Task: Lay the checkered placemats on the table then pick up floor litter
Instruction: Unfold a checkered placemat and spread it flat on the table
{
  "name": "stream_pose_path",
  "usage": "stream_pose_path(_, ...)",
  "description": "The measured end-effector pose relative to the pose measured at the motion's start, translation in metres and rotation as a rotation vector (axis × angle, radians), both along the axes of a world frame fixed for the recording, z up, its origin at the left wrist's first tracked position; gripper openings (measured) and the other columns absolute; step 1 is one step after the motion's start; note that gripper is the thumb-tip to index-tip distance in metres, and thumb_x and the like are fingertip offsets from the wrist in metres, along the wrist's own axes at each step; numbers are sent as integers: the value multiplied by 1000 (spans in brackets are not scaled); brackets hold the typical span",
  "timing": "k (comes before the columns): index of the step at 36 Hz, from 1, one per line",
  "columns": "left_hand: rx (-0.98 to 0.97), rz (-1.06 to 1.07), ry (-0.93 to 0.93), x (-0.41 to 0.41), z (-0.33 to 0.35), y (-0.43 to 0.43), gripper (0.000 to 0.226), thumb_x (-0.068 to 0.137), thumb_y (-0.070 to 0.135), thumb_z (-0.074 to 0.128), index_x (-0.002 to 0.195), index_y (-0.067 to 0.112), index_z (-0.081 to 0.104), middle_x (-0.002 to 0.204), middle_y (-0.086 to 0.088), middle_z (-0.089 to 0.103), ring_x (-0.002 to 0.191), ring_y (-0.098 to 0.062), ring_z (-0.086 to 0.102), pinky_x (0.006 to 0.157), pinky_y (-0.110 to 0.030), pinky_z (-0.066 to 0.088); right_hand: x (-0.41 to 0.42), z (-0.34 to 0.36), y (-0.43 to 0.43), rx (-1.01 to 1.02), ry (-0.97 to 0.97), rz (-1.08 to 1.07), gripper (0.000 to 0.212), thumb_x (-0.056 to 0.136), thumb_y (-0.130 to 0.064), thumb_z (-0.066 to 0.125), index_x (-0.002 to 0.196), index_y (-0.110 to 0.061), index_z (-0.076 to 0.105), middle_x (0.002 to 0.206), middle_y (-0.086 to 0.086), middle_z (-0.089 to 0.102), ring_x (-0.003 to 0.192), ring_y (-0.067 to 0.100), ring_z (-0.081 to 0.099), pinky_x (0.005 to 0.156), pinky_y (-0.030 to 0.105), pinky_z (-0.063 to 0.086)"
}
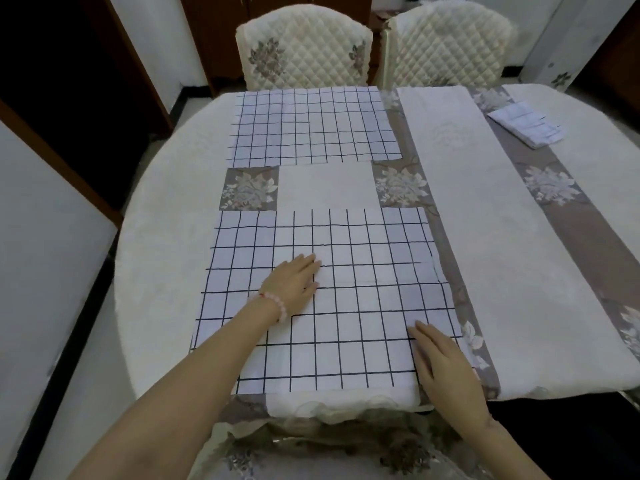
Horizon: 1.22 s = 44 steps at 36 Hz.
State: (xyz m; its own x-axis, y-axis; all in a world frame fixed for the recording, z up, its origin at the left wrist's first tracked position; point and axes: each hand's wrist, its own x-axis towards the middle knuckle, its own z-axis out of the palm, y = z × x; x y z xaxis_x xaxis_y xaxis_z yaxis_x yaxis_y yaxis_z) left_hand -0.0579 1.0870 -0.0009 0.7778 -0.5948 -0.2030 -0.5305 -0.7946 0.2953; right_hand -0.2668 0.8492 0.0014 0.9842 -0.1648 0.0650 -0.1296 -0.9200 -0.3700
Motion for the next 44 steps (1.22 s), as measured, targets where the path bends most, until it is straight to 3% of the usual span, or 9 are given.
stream_pose_path(9, 139, -18, -4, 29, 2, 6, 50, 101, 36, 23, 150, 27, 18, 159, 8, 10, 146, -13, 15, 118, -38, 18, -13, -2, -7, -140, 49, 66, 48, 80, -10, 72, 127, -8, 60, 130, 7, 61, 120, 24, 59, 101, 43, 45)
stream_pose_path(20, 185, -64, 26, 31, 9, 7, 51, 101, 31, 23, 150, 23, 14, 160, 5, 6, 146, -14, 12, 118, -38, 17, -17, -3, -9, -156, 44, 63, 49, 78, -10, 74, 125, -8, 62, 127, 6, 63, 116, 23, 61, 98, 38, 47)
stream_pose_path(25, 115, 1, 71, 20, 19, 16, 52, 101, 29, 29, 150, 20, 17, 160, 0, 12, 146, -15, 14, 118, -35, 16, -15, -1, -8, -144, 28, 62, 50, 74, -7, 77, 122, -6, 64, 124, 8, 65, 112, 24, 64, 95, 38, 49)
stream_pose_path(32, -33, 134, -54, -54, 13, 70, 46, 99, 21, 38, 145, 14, 35, 153, -2, 33, 144, -20, 26, 116, -32, 22, -16, -3, -7, -118, -1, 64, 50, 74, -3, 75, 122, -3, 63, 125, 11, 64, 112, 29, 63, 93, 45, 53)
stream_pose_path(38, 131, 119, -34, -105, -3, 111, 52, 101, 34, 24, 151, 24, 14, 159, 8, 6, 148, -12, 6, 120, -30, 9, -17, -7, -8, -130, -18, 73, 51, 74, -2, 76, 123, -1, 62, 126, 13, 63, 113, 31, 62, 93, 46, 52)
stream_pose_path(42, 160, 144, -10, -117, 2, 127, 51, 101, 35, 24, 151, 27, 13, 159, 10, 5, 147, -10, 5, 119, -29, 8, -18, -6, -8, -99, 4, 69, 49, 77, -2, 73, 124, -1, 60, 128, 13, 61, 116, 32, 60, 96, 45, 50)
stream_pose_path(44, 170, 144, 16, -119, 8, 131, 51, 101, 33, 25, 151, 27, 13, 159, 10, 5, 147, -9, 5, 119, -30, 9, -16, -3, -8, -62, 49, 68, 47, 86, -6, 65, 132, -5, 55, 137, 9, 55, 126, 27, 52, 106, 40, 43)
